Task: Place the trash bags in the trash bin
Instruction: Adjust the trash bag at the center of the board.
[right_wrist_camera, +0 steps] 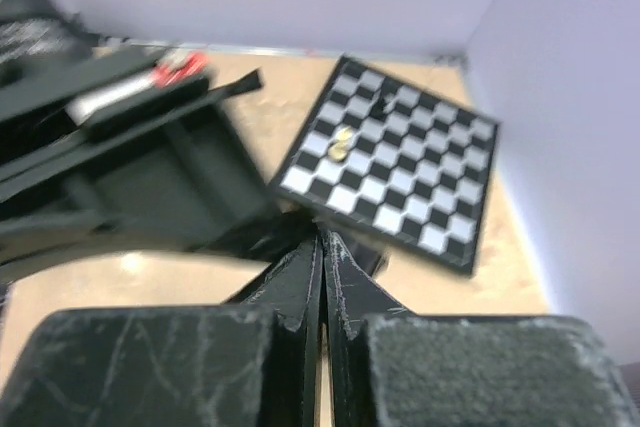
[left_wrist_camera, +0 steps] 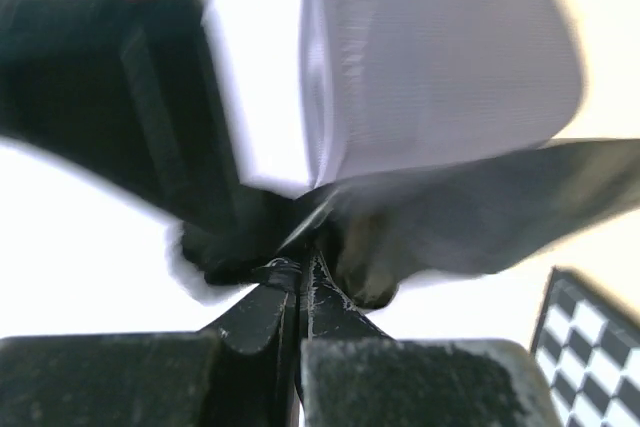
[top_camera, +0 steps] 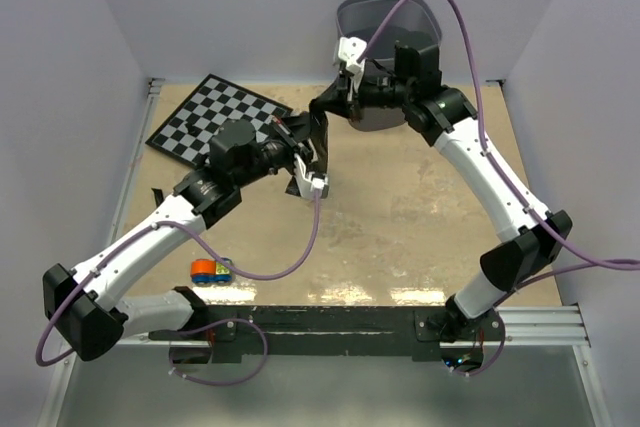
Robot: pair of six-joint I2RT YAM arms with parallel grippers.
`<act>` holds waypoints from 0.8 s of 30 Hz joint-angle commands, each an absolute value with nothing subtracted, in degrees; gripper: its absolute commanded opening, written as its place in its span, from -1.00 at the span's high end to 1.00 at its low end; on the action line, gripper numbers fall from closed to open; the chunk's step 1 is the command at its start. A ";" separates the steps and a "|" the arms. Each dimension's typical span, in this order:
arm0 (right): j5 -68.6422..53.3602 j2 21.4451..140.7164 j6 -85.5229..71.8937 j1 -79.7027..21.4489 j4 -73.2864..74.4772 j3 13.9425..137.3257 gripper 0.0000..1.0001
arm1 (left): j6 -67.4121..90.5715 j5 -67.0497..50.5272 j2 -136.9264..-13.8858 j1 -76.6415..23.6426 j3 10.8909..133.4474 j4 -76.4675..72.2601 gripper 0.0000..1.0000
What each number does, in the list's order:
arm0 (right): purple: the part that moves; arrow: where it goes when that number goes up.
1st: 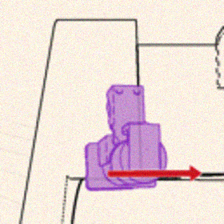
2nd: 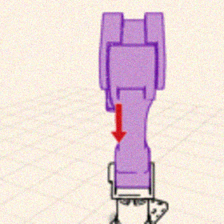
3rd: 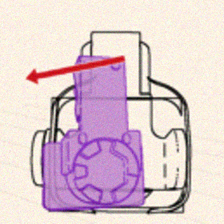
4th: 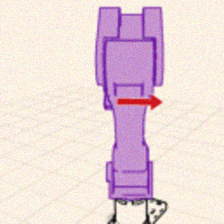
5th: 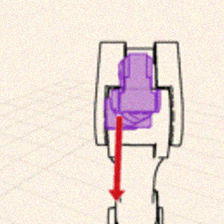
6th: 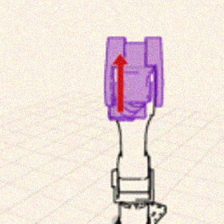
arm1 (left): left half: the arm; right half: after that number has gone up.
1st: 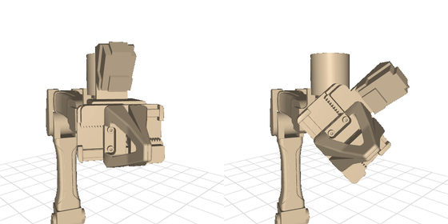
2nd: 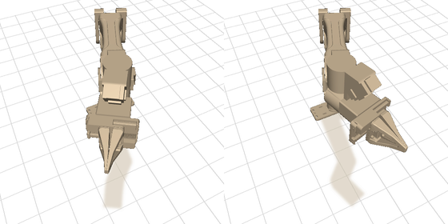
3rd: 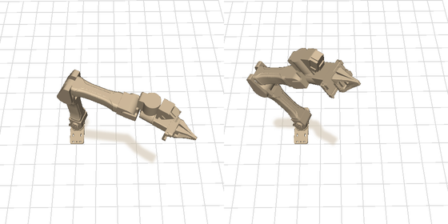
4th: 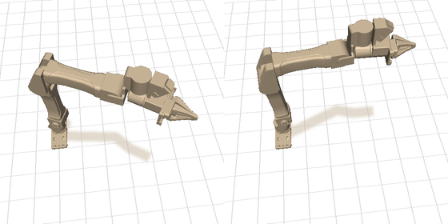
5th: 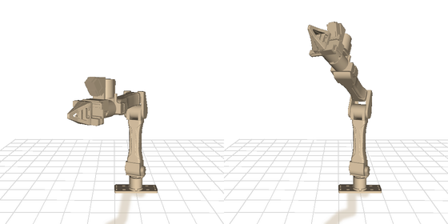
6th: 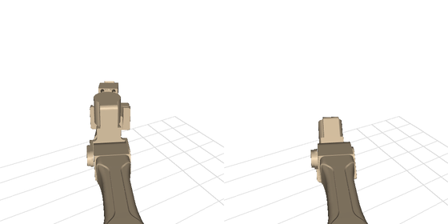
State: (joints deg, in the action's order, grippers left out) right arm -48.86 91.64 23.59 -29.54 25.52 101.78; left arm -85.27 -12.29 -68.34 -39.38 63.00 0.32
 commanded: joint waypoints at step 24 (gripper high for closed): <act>-31.73 91.41 34.80 -32.43 26.36 102.39 1.00 | -80.33 -9.33 -80.15 -34.28 76.90 2.46 1.00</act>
